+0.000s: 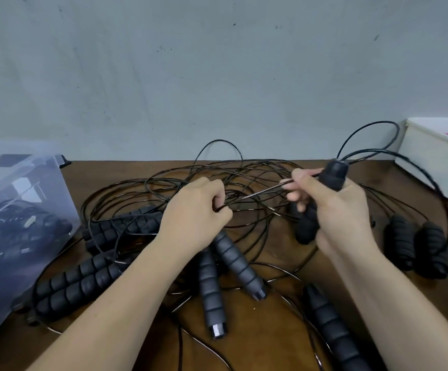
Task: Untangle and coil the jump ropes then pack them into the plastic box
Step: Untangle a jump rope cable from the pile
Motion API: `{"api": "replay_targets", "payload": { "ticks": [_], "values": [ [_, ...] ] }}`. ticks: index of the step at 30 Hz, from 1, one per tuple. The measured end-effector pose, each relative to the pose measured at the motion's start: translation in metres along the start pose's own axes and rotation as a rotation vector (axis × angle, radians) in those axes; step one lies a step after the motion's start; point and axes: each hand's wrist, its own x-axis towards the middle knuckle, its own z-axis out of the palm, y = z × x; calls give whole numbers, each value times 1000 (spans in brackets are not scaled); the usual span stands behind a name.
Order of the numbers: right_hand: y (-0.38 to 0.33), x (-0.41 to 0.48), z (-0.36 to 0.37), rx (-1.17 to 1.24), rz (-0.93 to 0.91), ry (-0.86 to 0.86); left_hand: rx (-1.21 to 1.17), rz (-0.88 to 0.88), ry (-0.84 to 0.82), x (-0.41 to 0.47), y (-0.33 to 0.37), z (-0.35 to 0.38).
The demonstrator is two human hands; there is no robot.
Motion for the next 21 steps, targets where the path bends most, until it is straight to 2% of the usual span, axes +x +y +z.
{"api": "replay_targets", "payload": {
  "ticks": [3, 7, 11, 14, 18, 21],
  "values": [
    [1, 1, -2, 9, 26, 7, 42, -9, 15, 1, -5, -3],
    [2, -5, 6, -20, 111, -82, 52, -2, 36, -1, -3, -2],
    [19, -20, 18, -143, 154, -290, 77, 125, 73, -7, 8, 3],
    [31, -26, 23, -208, 139, -347, 112, 209, 67, -13, 15, 6],
    [33, -24, 20, -259, 125, -328, -15, 107, -19, -14, 16, 8],
    [29, -24, 21, -208, 92, -280, -34, 45, -34, -11, 16, 9]
  ]
}}
